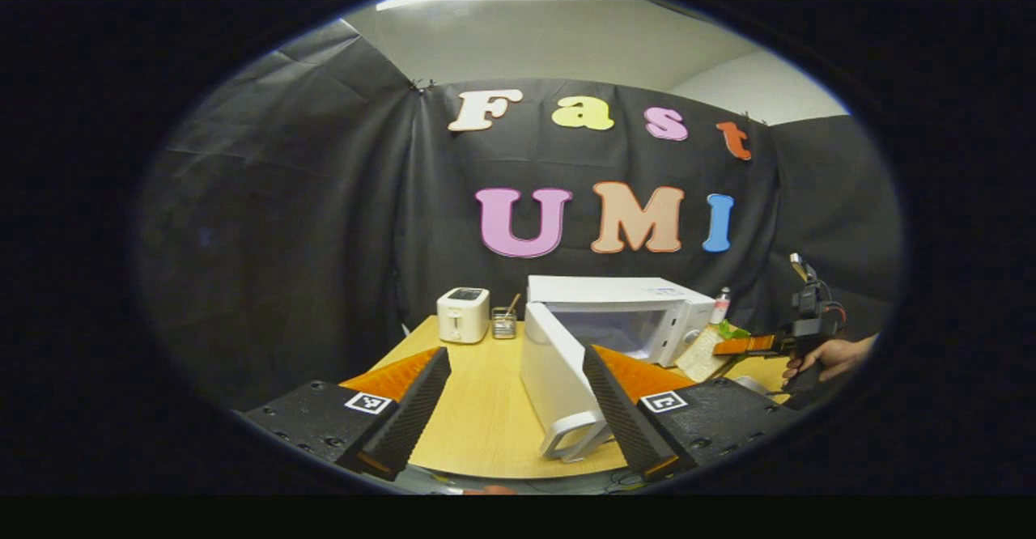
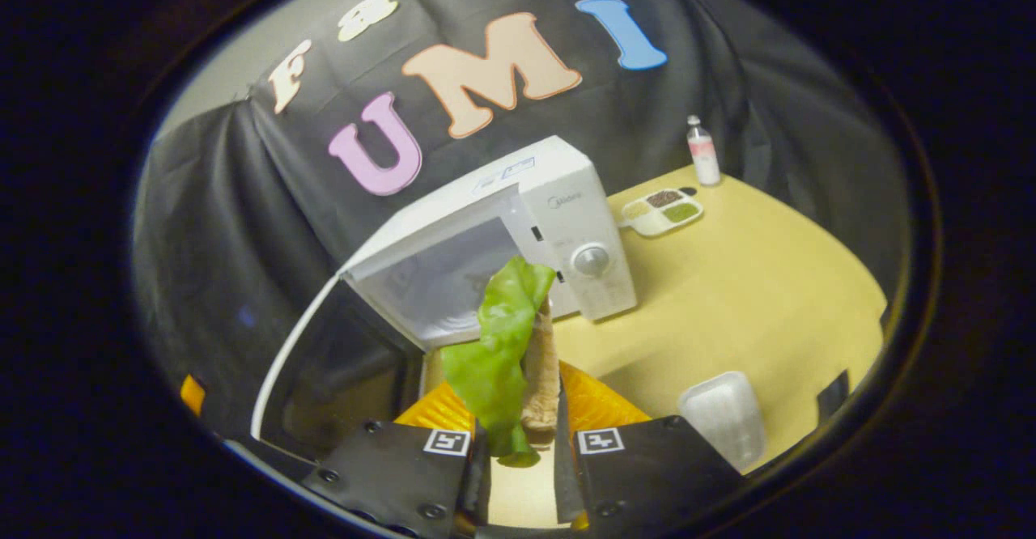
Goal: Open the microwave oven with the left hand, put the food in, and close the microwave oven.
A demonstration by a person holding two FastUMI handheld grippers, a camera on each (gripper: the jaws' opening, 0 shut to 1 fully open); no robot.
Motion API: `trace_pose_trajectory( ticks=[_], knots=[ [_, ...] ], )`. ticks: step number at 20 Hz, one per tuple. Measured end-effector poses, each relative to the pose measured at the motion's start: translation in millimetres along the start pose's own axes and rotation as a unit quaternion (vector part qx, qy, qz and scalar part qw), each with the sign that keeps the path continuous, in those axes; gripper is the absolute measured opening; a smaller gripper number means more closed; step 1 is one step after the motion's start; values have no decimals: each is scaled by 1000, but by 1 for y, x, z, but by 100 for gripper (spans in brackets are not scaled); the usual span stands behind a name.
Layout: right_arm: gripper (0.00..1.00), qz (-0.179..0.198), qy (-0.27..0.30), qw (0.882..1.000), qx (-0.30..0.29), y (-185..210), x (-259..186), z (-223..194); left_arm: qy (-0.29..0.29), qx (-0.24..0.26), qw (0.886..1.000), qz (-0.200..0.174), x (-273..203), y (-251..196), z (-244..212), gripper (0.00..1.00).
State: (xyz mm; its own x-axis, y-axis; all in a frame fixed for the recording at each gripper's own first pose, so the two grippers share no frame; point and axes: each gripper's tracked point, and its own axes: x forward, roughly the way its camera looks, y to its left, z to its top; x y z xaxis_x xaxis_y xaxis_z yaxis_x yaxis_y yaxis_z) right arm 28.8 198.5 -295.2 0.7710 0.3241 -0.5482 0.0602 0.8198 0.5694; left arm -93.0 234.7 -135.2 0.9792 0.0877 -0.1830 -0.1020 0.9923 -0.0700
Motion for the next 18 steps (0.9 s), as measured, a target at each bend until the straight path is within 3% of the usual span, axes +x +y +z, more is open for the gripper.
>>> trace_pose_trajectory(
  ticks=[7, 11, 18],
  knots=[
    [33, 39, -2, 989, 141, 71, 83, -21, 4, 6, 1000, -4, 1, -17, 21, 96],
    [33, 22, -24, 976, 217, 87, 135, -19, 1, 27, 1000, -10, -2, -29, 35, 95],
    [33, -21, -42, 967, 250, 90, 214, -25, 20, -1, 999, -31, -17, -46, 27, 96]
  ],
)
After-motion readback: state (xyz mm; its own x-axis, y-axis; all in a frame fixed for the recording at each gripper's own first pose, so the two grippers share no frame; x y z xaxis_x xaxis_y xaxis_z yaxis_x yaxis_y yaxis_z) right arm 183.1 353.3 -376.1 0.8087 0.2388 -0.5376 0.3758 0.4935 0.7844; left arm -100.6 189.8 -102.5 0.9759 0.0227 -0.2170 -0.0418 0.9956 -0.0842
